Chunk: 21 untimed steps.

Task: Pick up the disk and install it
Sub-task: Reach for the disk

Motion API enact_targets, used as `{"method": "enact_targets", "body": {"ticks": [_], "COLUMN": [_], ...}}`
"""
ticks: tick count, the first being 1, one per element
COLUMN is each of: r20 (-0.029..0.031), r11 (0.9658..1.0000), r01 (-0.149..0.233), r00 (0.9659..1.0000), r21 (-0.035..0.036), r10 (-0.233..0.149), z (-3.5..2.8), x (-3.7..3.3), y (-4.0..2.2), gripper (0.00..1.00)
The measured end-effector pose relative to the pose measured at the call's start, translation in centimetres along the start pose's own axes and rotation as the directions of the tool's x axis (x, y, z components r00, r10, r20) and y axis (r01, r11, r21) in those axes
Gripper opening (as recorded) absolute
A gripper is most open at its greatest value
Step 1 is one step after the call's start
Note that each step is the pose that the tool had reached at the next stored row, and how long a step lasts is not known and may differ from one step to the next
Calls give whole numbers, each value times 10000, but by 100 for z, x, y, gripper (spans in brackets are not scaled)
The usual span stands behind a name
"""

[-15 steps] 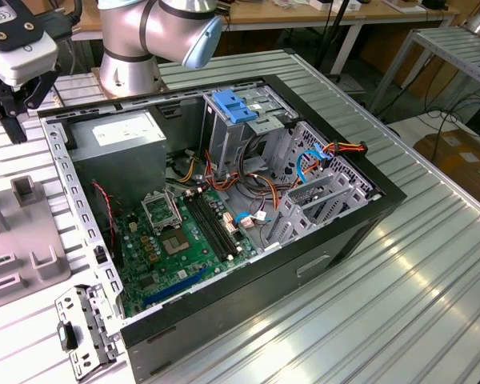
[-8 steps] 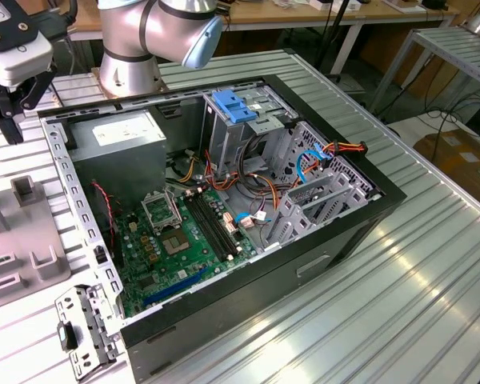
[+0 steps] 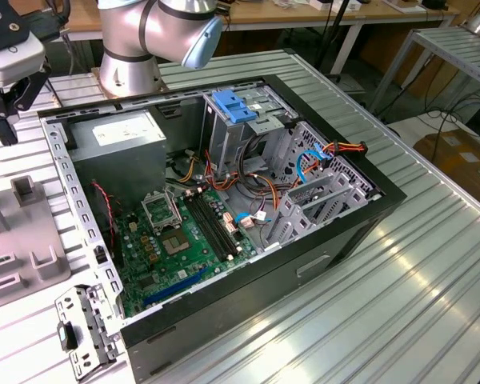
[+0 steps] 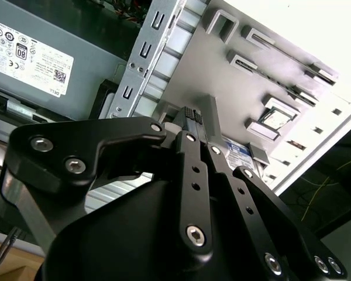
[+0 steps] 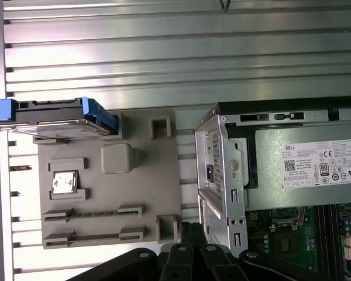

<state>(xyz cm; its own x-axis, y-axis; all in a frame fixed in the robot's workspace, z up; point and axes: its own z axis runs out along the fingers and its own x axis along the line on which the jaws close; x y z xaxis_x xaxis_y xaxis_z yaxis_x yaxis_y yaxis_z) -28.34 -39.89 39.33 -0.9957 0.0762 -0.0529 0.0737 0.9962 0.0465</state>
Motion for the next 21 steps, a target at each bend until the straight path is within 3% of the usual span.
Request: {"method": "enact_targets", "body": {"ticks": [21], "r20": [0], "r11": [10000], "r01": [-1], "r00": [10000], "r21": [-1], "r10": [1], "z": [-4], "x": [83], "y": [-6], "gripper": [11]}}
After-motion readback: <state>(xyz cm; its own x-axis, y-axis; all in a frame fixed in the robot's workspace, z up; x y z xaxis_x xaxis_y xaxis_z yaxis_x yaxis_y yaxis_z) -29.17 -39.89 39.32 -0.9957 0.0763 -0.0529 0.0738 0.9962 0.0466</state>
